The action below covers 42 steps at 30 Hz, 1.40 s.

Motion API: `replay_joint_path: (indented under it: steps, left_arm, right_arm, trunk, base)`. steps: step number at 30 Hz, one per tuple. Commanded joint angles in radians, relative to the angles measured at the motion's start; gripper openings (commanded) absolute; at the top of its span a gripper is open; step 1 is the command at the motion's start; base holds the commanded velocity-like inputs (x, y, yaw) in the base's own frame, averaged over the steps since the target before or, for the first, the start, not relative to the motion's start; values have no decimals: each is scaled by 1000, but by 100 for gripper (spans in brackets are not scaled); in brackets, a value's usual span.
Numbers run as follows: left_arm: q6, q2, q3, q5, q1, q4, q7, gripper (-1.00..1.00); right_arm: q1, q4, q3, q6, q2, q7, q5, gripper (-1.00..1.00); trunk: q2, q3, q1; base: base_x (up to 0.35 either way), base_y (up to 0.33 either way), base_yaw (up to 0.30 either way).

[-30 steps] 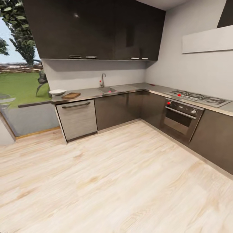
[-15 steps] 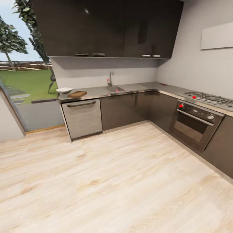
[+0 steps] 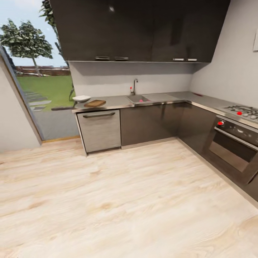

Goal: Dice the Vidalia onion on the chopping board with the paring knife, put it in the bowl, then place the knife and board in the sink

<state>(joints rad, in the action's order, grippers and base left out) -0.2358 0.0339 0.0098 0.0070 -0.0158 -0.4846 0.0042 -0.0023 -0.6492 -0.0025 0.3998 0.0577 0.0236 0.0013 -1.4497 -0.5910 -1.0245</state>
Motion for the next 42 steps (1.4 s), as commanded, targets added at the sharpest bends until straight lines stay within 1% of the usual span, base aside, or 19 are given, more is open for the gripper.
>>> replay_joint_path:
  steps: [1, 32, 42]
  left_arm:
    - [-1, 0, 1, 1, 0, -2, 0, 100]
    - [-1, 0, 1, 1, 0, -2, 0, 100]
    - [-1, 0, 1, 1, 0, -2, 0, 100]
  right_arm:
    - [0, 0, 1, 3, 0, 2, 0, 100]
    - [-1, 0, 1, 2, 0, 2, 0, 100]
    - [0, 0, 1, 2, 0, 2, 0, 100]
  trunk:
    - [0, -1, 0]
    - [0, -1, 0]
    - [0, -1, 0]
  base:
    - [247, -240, 273]
    - [247, -235, 274]
    - [271, -80, 274]
